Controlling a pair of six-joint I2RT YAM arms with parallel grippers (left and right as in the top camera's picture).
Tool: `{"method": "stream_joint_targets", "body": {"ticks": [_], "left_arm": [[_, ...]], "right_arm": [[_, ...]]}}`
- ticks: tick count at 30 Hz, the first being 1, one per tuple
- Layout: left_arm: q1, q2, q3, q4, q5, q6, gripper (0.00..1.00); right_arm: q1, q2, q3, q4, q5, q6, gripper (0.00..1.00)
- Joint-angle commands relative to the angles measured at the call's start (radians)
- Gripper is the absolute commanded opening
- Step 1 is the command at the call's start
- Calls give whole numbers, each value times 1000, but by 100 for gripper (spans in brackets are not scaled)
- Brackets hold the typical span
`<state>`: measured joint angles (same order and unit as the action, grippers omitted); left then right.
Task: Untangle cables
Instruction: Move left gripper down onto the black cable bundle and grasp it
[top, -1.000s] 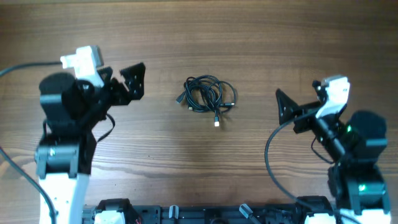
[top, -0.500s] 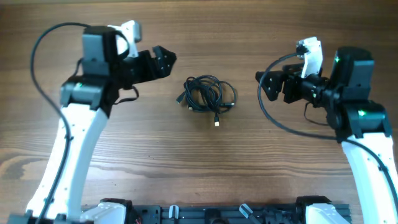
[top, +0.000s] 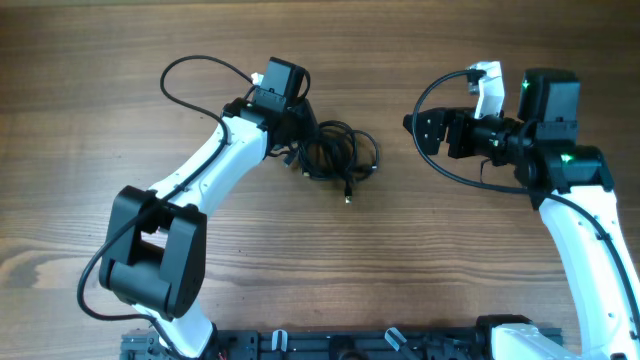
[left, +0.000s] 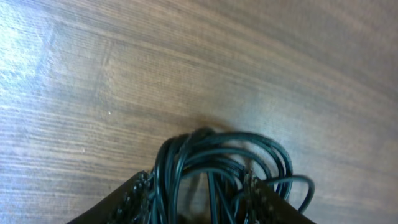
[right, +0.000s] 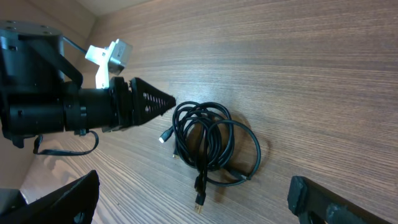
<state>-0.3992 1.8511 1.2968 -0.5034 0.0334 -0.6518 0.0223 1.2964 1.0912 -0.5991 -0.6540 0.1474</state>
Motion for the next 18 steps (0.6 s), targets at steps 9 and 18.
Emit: {"method": "stream_joint_targets", "body": {"ticks": [9, 18], "left_arm": [[-18, 71, 5, 6, -31, -37, 40], [-24, 104, -3, 2, -36, -37, 28]], "right_arm": [[-5, 9, 19, -5, -17, 13, 100], [-5, 9, 19, -9, 0, 13, 100]]}}
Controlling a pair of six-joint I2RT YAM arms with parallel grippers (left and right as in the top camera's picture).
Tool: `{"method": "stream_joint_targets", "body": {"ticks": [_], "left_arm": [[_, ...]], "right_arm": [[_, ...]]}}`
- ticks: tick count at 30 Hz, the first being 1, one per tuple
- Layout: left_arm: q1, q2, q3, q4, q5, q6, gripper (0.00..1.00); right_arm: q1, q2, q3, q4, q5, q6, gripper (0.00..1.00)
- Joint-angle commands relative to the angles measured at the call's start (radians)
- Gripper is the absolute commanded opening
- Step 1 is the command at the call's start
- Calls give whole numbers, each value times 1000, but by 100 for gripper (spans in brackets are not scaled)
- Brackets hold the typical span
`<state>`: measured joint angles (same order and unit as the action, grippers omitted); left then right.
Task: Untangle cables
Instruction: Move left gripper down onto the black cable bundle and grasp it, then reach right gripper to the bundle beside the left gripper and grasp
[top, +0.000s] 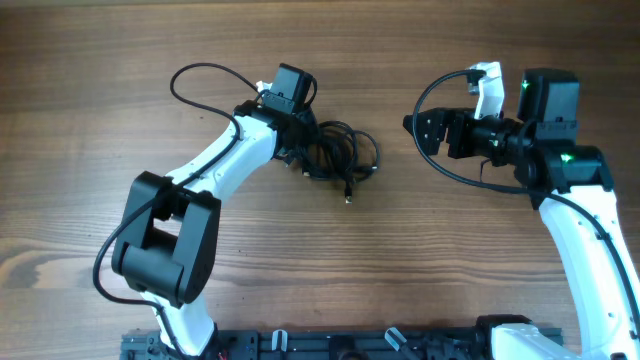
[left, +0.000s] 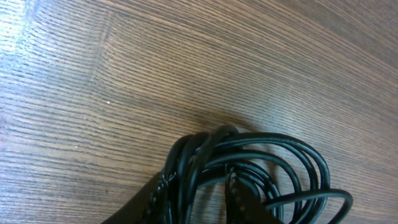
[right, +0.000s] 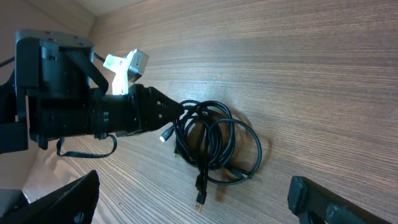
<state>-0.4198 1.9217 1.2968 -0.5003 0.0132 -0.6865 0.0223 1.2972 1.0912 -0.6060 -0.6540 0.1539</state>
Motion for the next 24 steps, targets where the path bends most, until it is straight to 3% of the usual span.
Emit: {"method": "stream_joint_targets", "body": {"ticks": [1, 10, 14, 15, 21, 24], "left_arm": [[-4, 39, -3, 0, -16, -3, 28], [-4, 96, -3, -1, -41, -3, 23], [-4, 111, -3, -3, -41, -3, 13], [-4, 112, -3, 1, -41, -3, 5], [-2, 58, 24, 38, -6, 9, 4], [-2, -48, 63, 47, 105, 75, 4]], "right_arm": [[-5, 8, 19, -5, 2, 6, 100], [-5, 8, 19, -16, 2, 6, 100], [-5, 8, 19, -16, 2, 6, 100], [-5, 8, 19, -16, 2, 6, 100], [-5, 8, 19, -11, 2, 8, 100], [-2, 8, 19, 23, 0, 97, 99]]}}
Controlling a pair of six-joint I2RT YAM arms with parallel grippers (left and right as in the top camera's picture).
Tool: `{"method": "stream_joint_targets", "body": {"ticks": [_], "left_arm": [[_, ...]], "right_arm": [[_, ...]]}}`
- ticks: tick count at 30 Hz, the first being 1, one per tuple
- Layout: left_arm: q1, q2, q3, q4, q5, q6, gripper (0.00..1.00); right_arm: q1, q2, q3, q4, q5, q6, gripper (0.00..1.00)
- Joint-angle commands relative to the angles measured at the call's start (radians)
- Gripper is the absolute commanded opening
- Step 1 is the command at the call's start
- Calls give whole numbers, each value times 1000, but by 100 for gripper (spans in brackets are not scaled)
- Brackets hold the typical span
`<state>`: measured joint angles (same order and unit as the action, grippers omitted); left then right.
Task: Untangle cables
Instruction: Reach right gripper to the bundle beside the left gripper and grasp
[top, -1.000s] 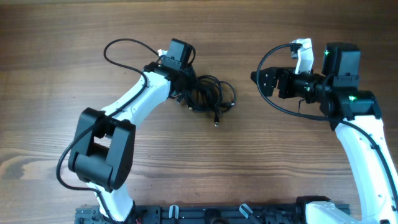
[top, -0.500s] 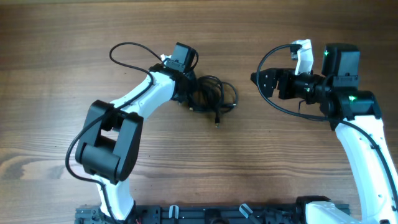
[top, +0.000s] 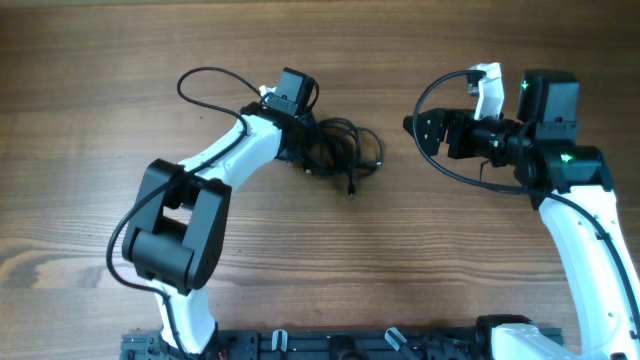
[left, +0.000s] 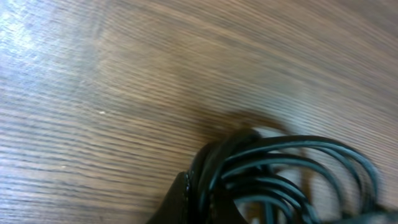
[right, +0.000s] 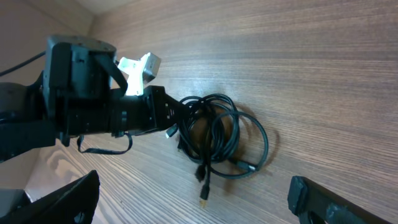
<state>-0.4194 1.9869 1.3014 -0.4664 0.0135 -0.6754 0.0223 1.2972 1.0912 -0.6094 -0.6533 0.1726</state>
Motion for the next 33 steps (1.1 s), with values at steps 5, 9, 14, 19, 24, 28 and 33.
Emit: {"method": "stream_joint_targets", "body": {"ticks": [5, 9, 14, 19, 24, 28, 33], "left_arm": [[-2, -256, 68, 49, 244, 68, 4], [-2, -278, 68, 67, 332, 13, 4], [-2, -278, 68, 91, 373, -74, 4], [-2, -278, 68, 108, 381, -74, 4], [-3, -278, 68, 111, 383, -93, 4], [-12, -278, 68, 113, 383, -93, 4], [-24, -278, 68, 113, 383, -93, 4]], "right_arm": [[35, 8, 19, 136, -45, 236, 95], [71, 10, 19, 198, -43, 348, 83], [98, 51, 19, 285, -26, 499, 63], [125, 123, 19, 362, -46, 656, 45], [163, 183, 19, 423, -79, 769, 40], [198, 223, 19, 462, -74, 828, 38], [219, 287, 19, 499, -59, 876, 34]]}}
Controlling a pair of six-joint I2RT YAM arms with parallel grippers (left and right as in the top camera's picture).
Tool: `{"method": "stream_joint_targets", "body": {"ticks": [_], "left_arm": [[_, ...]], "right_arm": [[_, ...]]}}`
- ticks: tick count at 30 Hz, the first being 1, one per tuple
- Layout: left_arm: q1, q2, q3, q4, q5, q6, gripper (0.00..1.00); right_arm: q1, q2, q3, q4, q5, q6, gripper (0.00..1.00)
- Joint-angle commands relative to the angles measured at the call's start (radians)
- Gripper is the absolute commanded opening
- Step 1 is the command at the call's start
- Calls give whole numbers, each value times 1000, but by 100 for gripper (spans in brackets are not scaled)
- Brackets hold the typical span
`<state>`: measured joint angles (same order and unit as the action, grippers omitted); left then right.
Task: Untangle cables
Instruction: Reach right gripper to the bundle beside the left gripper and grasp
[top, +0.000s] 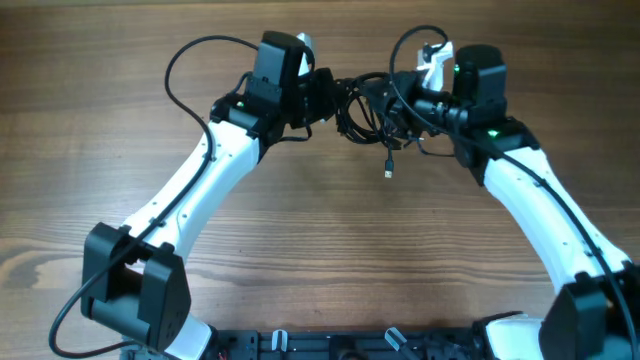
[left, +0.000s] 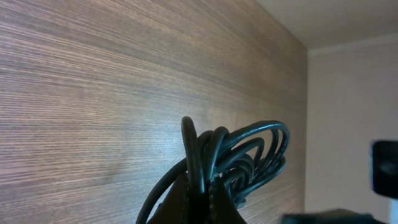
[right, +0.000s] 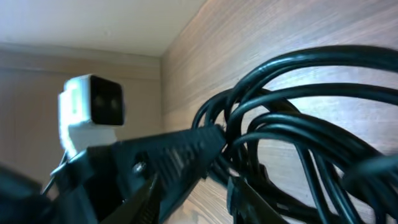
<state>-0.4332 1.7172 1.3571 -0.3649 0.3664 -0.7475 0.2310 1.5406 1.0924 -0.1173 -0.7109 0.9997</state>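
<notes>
A tangled bundle of black cables (top: 362, 100) hangs off the table between both arms, one plug end (top: 388, 172) dangling below it. My left gripper (top: 325, 97) is shut on several strands at the bundle's left side; in the left wrist view the left gripper (left: 199, 190) pinches the strands and the loops (left: 255, 149) fan out to the right. My right gripper (top: 397, 106) is at the bundle's right side. In the right wrist view the right gripper (right: 193, 186) stands open, with the cable loops (right: 298, 124) just ahead and the left arm's fingers (right: 174, 155) reaching in between.
The wooden table (top: 320, 260) lies below. Each arm's own black lead loops behind it: the left arm's lead (top: 190, 60) and the right arm's lead (top: 405, 45). The base rail (top: 340, 345) runs along the near edge.
The bundle lay on the table in my shut left gripper; now it is held off the table, farther back and right. My right gripper has moved from the far right up to the bundle.
My left gripper stood open around the bundle's left edge while the right arm waited at the right, open. The left jaws were narrower, then shut on the strands. Now the bundle is raised and the right gripper is open against its other side.
</notes>
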Motion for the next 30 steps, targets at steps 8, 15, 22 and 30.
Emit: {"method": "stream_joint_targets", "body": {"ticks": [8, 15, 22, 30], "left_arm": [[-10, -8, 12, 11, 38, -20, 4], [-10, -8, 12, 10, 83, -20, 4], [-10, -8, 12, 23, 117, -21, 4], [-10, -8, 12, 43, 146, -20, 4]], "right_arm": [[10, 154, 18, 37, 15, 47, 31], [10, 192, 18, 148, 14, 49, 30], [27, 193, 15, 155, 14, 48, 30], [23, 210, 14, 153, 12, -23, 9]]}}
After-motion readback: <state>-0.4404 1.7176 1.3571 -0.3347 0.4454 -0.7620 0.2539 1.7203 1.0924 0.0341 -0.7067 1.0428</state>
